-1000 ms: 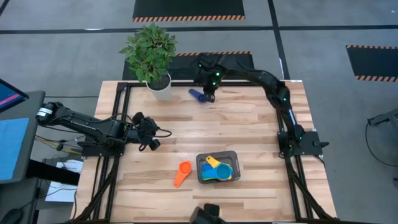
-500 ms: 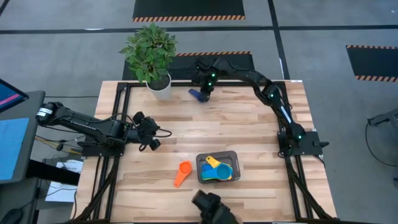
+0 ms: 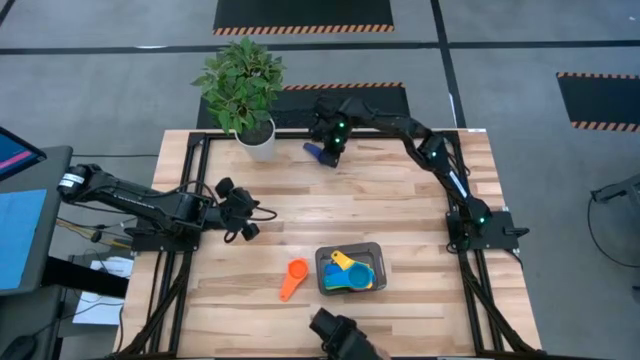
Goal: Nest measuring cups in basket
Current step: Move the dark blue measuring cup to the top of the black bin
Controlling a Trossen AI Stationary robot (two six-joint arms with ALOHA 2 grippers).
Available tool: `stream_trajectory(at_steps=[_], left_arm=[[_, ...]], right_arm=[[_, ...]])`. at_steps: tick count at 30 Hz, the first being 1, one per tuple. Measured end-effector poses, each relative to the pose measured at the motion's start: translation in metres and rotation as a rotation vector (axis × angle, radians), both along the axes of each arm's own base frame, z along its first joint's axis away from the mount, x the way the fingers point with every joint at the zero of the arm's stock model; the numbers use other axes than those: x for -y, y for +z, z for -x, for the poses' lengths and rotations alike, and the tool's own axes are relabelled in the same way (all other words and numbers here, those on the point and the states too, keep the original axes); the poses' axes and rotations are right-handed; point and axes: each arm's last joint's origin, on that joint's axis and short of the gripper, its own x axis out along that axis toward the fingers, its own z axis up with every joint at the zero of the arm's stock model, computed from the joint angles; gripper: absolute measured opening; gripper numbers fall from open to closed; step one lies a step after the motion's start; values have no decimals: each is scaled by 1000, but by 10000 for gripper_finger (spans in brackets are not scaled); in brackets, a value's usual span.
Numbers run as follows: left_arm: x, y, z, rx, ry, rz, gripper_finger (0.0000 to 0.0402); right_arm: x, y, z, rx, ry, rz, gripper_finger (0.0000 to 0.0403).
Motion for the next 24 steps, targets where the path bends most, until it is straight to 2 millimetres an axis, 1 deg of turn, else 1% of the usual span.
stream_trajectory(at_steps=[3,5,8,12,18,24], left_arm=[[0,0,0,9,11,12,0],[0,0,0,13,15,18,0],[0,0,0,13,16,19,0],[0,0,0,14,16,19,0],[0,0,0,15,18,19,0],[0,0,0,23,28,29,0]], right_arm=[[3,-7,3,-27,-20,-16,0],[9,-5,4,-9,-39,17,0],[13,-3,7,-15,-49,17,0],[10,-5,9,-39,-33,1,1],[9,-5,7,-24,-18,16,1],[0,-6,11,-100,-3,-41,1]])
